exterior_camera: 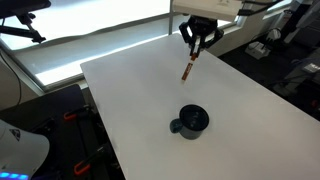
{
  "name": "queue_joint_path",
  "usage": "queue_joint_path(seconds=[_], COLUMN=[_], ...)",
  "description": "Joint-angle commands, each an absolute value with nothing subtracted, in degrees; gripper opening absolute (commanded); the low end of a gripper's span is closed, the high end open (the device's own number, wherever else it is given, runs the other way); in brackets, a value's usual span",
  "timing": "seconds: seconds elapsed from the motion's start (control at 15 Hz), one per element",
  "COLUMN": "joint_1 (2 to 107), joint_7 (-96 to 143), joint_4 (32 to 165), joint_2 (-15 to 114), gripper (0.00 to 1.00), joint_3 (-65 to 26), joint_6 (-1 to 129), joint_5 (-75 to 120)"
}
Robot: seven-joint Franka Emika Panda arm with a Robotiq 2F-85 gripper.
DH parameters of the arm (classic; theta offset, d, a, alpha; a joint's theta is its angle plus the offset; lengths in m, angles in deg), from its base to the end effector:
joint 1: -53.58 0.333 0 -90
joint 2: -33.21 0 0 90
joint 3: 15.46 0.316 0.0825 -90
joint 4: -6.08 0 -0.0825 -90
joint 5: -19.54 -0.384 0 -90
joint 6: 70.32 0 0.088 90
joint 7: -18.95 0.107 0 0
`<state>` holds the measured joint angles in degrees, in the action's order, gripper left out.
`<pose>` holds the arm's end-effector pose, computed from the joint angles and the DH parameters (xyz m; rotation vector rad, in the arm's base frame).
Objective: Remove the marker from the cup
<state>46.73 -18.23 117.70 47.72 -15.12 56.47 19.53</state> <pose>0.6031 -0.0690 0.3525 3.0271 0.8296 0.0177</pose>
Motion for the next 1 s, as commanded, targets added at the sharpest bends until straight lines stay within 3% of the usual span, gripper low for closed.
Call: queue_joint_path(seconds=[0.0,0.93], joint_1=[45.5,42.8], joint_7=[-23.4,-24.4], joint_4=[117.7,114.8], joint_2=[50.1,61.9], gripper=[0.03,0.03], joint_3=[-14.4,-15.4], joint_6=[53.3,44.9], joint_5=[16.1,14.7])
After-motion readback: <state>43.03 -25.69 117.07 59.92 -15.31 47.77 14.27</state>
